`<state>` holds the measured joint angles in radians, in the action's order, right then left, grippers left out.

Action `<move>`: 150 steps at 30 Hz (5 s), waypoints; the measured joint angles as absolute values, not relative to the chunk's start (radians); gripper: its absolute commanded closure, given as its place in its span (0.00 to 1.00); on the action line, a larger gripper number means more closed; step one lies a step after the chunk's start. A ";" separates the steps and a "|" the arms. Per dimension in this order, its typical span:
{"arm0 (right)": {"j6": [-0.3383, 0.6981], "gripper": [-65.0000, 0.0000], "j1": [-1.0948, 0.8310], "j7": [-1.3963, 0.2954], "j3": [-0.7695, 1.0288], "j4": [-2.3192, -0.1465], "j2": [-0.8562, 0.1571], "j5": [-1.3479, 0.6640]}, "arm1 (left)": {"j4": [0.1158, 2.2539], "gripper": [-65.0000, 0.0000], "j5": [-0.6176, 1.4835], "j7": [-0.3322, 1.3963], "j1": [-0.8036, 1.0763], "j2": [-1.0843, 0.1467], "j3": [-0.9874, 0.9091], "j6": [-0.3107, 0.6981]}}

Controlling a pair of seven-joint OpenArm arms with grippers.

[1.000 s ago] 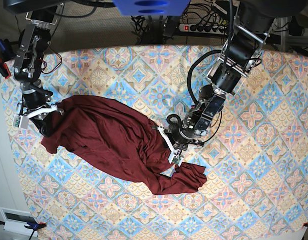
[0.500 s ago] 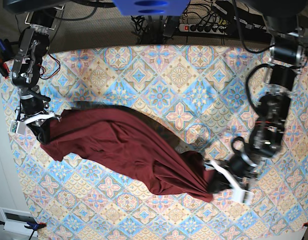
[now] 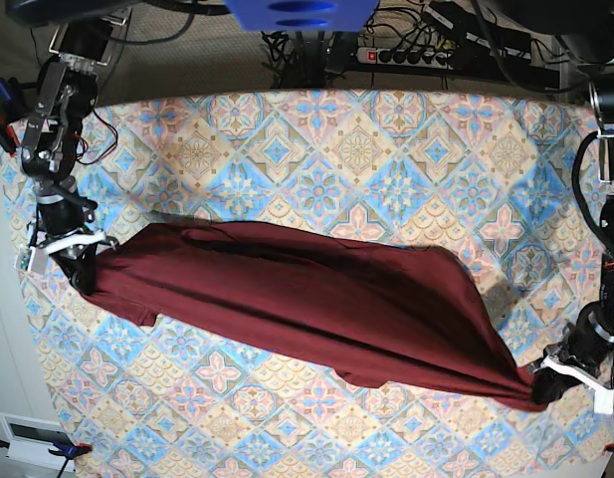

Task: Layout the t-shirt on the table in an organized manner, then fold the t-shirt properly
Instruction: 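Stretch the shirt taut between both grippers and lower it flat, then release the shirt with both grippers and lift them away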

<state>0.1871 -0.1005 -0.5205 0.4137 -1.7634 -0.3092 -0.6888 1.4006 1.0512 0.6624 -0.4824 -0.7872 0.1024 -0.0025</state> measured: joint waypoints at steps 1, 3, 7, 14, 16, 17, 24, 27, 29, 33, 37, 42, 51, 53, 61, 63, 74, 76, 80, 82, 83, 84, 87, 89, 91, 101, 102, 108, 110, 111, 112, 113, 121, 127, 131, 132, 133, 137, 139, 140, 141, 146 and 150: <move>0.194 1.00 -0.094 -0.514 0.412 -1.761 -0.311 -0.695 | 1.341 1.00 1.011 0.648 -0.479 -0.754 0.101 -0.007; 0.202 1.00 -0.091 -0.511 0.408 -1.747 -0.308 -0.706 | 1.274 1.00 0.915 0.624 -0.468 -0.695 0.109 -0.009; 0.188 1.00 -0.102 -0.524 0.407 -1.695 -0.305 -0.692 | 1.209 0.98 0.717 0.570 -0.477 -0.572 0.109 0.002; 0.187 1.00 -0.098 -0.517 0.406 -1.586 -0.305 -0.689 | 1.091 0.76 0.432 0.567 -0.511 -0.427 0.104 0.004; 0.179 1.00 -0.098 -0.520 0.407 -1.567 -0.305 -0.686 | 1.078 0.72 0.419 0.568 -0.520 -0.426 0.104 0.000; 0.178 1.00 -0.089 -0.528 0.407 -1.561 -0.304 -0.685 | 1.078 0.70 0.419 0.564 -0.518 -0.429 0.105 -0.001; 0.179 1.00 -0.070 -0.518 0.385 -1.554 -0.310 -0.685 | 1.348 0.63 0.552 0.722 -0.291 -0.502 0.097 0.002; 0.183 1.00 -0.069 -0.522 0.362 -1.554 -0.305 -0.687 | 1.485 0.63 0.677 0.735 -0.170 -0.550 0.093 -0.001; 0.184 1.00 -0.065 -0.516 0.355 -1.559 -0.304 -0.688 | 1.501 0.63 0.719 0.728 -0.120 -0.553 0.094 0.000; 0.183 1.00 -0.066 -0.514 0.352 -1.563 -0.306 -0.688 | 1.466 0.63 0.710 0.738 -0.054 -0.513 0.095 -0.004; 0.183 1.00 -0.065 -0.514 0.352 -1.563 -0.308 -0.688 | 1.408 0.63 0.709 0.732 -0.056 -0.458 0.096 -0.004; 0.183 1.00 -0.072 -0.515 0.351 -1.563 -0.308 -0.688 | 1.300 0.68 0.712 0.701 -0.127 -0.403 0.089 0.002; 0.183 1.00 -0.072 -0.514 0.352 -1.563 -0.308 -0.688 | 1.304 1.00 0.712 0.709 -0.207 -0.407 0.092 -0.008; 0.181 1.00 -0.069 -0.516 0.353 -1.563 -0.307 -0.686 | 1.413 1.00 0.752 0.728 -0.205 -0.445 0.038 0.002; 0.183 1.00 -0.069 -0.515 0.356 -1.564 -0.307 -0.688 | 1.530 1.00 0.986 0.890 -0.175 -0.577 -0.250 -0.007; 0.184 1.00 -0.069 -0.515 0.356 -1.564 -0.308 -0.689 | 1.532 1.00 1.043 0.899 -0.178 -0.616 -0.299 -0.006; 0.187 1.00 -0.044 -0.525 0.246 -1.567 -0.304 -0.689 | 1.393 1.00 1.032 0.896 -0.186 -0.710 -0.382 -0.001; 0.188 1.00 -0.009 -0.528 0.228 -1.562 -0.302 -0.689 | 1.354 1.00 1.020 0.853 -0.186 -0.691 -0.382 -0.008; 0.195 1.00 0.073 -0.498 0.226 -1.527 -0.309 -0.698 | 1.306 1.00 0.955 0.793 -0.234 -0.630 -0.355 -0.002; 0.188 1.00 0.104 -0.500 0.229 -1.458 -0.313 -0.697 | 1.290 1.00 0.894 0.781 -0.281 -0.616 -0.299 -0.007; 0.186 1.00 0.117 -0.507 0.229 -1.421 -0.311 -0.689 | 1.286 1.00 0.886 0.774 -0.300 -0.609 -0.280 -0.001; 0.182 1.00 0.132 -0.518 0.228 -1.388 -0.308 -0.686 | 1.280 1.00 0.873 0.751 -0.316 -0.597 -0.273 0.001; 0.187 1.00 0.228 -0.532 0.226 -1.301 -0.307 -0.687 | 1.244 1.00 0.814 0.725 -0.363 -0.555 -0.264 0.001; 0.186 1.00 0.325 -0.517 0.227 -1.244 -0.311 -0.690 | 1.211 1.00 0.760 0.725 -0.396 -0.525 -0.264 -0.006; 0.190 1.00 0.406 -0.498 0.228 -1.186 -0.311 -0.693 | 1.174 1.00 0.720 0.720 -0.438 -0.492 -0.265 -0.005; 0.184 0.94 0.561 -0.439 0.229 -0.934 -0.313 -0.690 | 0.908 0.94 0.481 0.583 -0.616 -0.384 -0.217 -0.007; 0.183 0.90 0.561 -0.438 0.229 -0.926 -0.313 -0.689 | 0.883 0.90 0.462 0.566 -0.625 -0.384 -0.179 -0.007; 0.175 0.69 0.546 -0.562 0.229 -0.921 -0.315 -0.683 | 0.821 0.69 0.441 0.524 -0.640 -0.380 -0.043 -0.007; 0.179 0.69 0.544 -0.575 0.229 -0.928 -0.314 -0.685 | 0.821 0.63 0.440 0.548 -0.633 -0.384 -0.026 -0.007; 0.181 0.69 0.529 -0.577 0.229 -0.949 -0.313 -0.686 | 0.825 0.61 0.441 0.558 -0.621 -0.386 -0.026 -0.002; 0.182 0.69 0.501 -0.584 0.228 -0.985 -0.313 -0.687 | 0.852 0.59 0.444 0.586 -0.601 -0.387 -0.026 -0.007; 0.179 0.69 0.461 -0.588 0.228 -1.028 -0.315 -0.685 | 0.905 0.59 0.457 0.621 -0.566 -0.387 -0.026 -0.012; 0.181 0.69 0.216 -0.605 0.236 -1.306 -0.320 -0.689 | 1.496 0.59 0.623 0.749 -0.194 -0.420 -0.011 -0.003; 0.181 0.69 0.102 -0.613 0.236 -1.422 -0.318 -0.685 | 1.496 0.59 0.638 0.753 -0.141 -0.381 0.185 -0.001; 0.180 0.69 0.063 -0.611 0.237 -1.485 -0.319 -0.685 | 1.473 0.59 0.637 0.749 -0.142 -0.337 0.254 -0.004; 0.180 0.69 0.057 -0.610 0.236 -1.496 -0.319 -0.685 | 1.454 0.59 0.637 0.745 -0.143 -0.326 0.258 -0.004; 0.181 0.69 0.051 -0.608 0.236 -1.507 -0.319 -0.687 | 1.427 0.59 0.637 0.745 -0.145 -0.312 0.259 -0.004; 0.184 0.69 0.019 -0.612 0.251 -1.531 -0.316 -0.689 | 1.380 0.59 0.612 0.734 -0.147 -0.296 0.256 0.000; 0.178 0.69 0.008 -0.612 0.272 -1.533 -0.317 -0.686 | 1.380 0.59 0.607 0.734 -0.147 -0.296 0.255 0.000; 0.175 0.69 0.007 -0.612 0.276 -1.533 -0.319 -0.683 | 1.380 0.59 0.606 0.735 -0.147 -0.294 0.244 0.000; 0.176 0.69 0.008 -0.610 0.278 -1.533 -0.322 -0.685 | 1.380 0.59 0.606 0.738 -0.144 -0.291 0.223 -0.001; 0.180 0.69 0.006 -0.608 0.277 -1.534 -0.319 -0.685 | 1.425 0.59 0.585 0.757 -0.097 -0.301 0.065 -0.015; 0.180 0.69 0.005 -0.610 0.277 -1.534 -0.319 -0.689 | 1.495 0.59 0.597 0.755 -0.064 -0.311 0.010 -0.008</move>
<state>0.1802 0.0051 -0.6102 0.2768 -1.5337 -0.3191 -0.6888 1.4952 0.5968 0.7547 -0.0635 -0.3111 0.0105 -0.0078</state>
